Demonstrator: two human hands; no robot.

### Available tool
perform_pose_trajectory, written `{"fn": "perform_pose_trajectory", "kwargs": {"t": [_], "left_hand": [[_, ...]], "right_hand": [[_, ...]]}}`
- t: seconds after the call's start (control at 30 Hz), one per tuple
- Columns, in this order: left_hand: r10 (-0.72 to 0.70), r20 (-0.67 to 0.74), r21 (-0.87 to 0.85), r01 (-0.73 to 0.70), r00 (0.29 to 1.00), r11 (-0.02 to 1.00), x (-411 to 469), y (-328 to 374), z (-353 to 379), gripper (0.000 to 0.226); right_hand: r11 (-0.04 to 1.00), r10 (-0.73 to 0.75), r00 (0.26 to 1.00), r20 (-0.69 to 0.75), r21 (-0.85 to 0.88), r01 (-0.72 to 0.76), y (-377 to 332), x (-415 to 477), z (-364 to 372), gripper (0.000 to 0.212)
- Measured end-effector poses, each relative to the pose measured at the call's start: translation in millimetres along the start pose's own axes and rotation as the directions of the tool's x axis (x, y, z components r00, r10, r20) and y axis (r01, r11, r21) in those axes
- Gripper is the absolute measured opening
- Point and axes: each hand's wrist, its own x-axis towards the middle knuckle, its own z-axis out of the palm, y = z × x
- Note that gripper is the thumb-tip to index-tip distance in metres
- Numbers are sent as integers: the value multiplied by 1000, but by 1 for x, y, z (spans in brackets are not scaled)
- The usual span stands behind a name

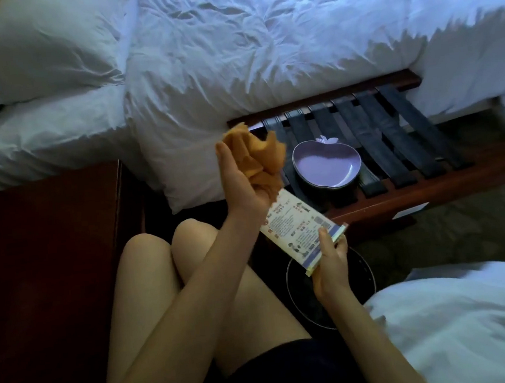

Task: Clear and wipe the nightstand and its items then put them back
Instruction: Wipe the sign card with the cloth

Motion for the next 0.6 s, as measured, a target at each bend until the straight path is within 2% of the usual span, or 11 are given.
{"fn": "perform_pose_trajectory", "kwargs": {"t": [0.07,0.13,0.17,0.23,0.27,0.3,0.33,0.4,0.47,0.53,0.6], "left_hand": [[-52,36,139,47,998,989,-8,-26,5,43],[53,76,487,-83,996,869,-12,-49,-4,33],[128,171,668,-211,977,713,-12,-58,-15,26],[128,434,847,-453,892,279,-6,-72,-41,14],[58,526,845,-529,848,80,-3,-74,-52,17],[-26,577,814,-578,816,-60,-1,-74,-59,24],[-97,598,783,-606,795,-138,-1,-74,-63,31],[-169,639,719,-661,751,-218,-11,-74,-61,39],[-224,696,646,-732,682,-217,-28,-79,-59,42],[-307,757,552,-815,578,-174,-41,-79,-65,41],[-354,811,412,-884,466,-219,-39,-71,-79,39]], "right_hand": [[1000,6,1000,-5,-16,-6,2,3,-1,51],[1000,6,1000,-13,-14,-6,3,7,-4,55],[1000,7,1000,-18,-5,-8,3,9,-5,55],[1000,2,1000,-23,-22,-2,4,11,-8,54],[999,-7,1000,-25,-32,6,4,12,-8,52],[999,-15,999,-30,-35,14,3,13,-8,49],[999,-21,999,-40,-33,20,4,14,-7,46],[998,-33,998,-62,-48,30,6,17,-7,36],[996,-59,996,-66,-78,53,8,18,-8,35],[994,-64,996,-59,-89,58,13,19,-10,46],[994,-63,996,-62,-91,57,16,21,-12,47]]}}
